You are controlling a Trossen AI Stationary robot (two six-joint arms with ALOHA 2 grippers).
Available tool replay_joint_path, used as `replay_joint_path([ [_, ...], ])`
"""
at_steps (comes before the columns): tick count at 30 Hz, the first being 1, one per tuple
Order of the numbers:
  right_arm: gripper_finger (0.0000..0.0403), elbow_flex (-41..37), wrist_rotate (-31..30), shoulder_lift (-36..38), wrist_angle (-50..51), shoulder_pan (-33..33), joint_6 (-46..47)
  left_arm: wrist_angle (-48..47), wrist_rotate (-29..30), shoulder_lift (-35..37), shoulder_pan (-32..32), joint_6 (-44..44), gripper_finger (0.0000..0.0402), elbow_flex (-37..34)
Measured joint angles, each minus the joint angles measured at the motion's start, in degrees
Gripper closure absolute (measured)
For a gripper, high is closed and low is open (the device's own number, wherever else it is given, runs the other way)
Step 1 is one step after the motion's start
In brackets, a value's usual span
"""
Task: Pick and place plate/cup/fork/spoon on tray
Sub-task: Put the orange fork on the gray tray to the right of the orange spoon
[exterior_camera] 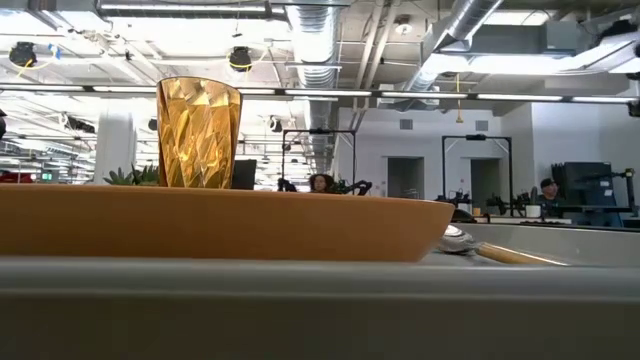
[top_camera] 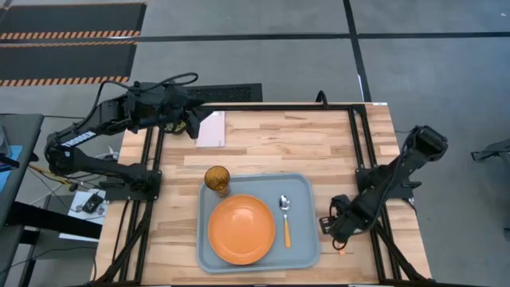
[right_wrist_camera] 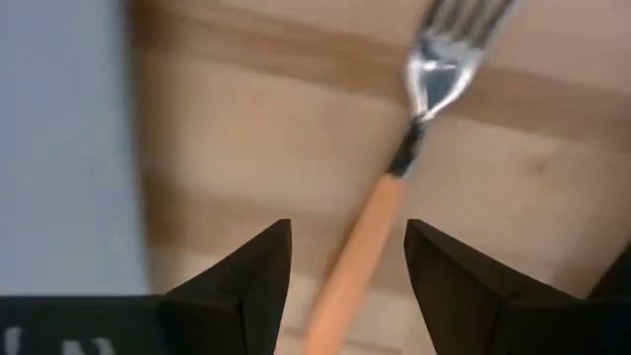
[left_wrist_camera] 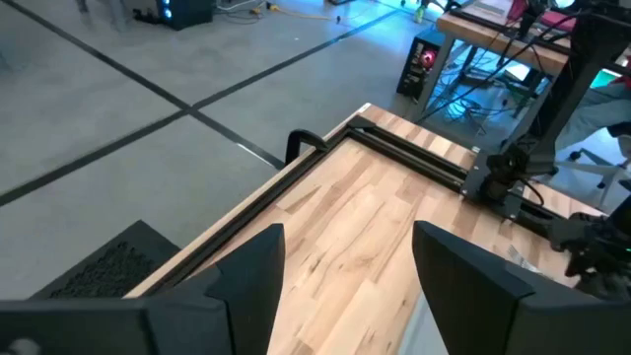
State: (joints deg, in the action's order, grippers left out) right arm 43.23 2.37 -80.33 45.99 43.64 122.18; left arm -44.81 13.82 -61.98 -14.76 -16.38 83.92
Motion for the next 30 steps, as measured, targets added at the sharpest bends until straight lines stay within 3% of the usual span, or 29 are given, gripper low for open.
replay_joint_path([
  [11, 0.0212, 0.03, 2.71, -10.06, -5.21, 1.49, -1.37, 0.08, 0.57, 0.00, 0.00, 0.22, 0.0189, 0.00],
  [22, 0.0382, 0.03, 2.60, -9.77, -5.99, 1.44, 0.80, 0.08, 0.55, -0.02, 0.00, 0.26, 0.0189, 0.00],
  [30, 0.0377, 0.70, 2.49, -7.07, -2.14, 0.45, 0.92, 0.08, 0.55, -0.02, 0.00, 0.50, 0.0189, 0.00],
])
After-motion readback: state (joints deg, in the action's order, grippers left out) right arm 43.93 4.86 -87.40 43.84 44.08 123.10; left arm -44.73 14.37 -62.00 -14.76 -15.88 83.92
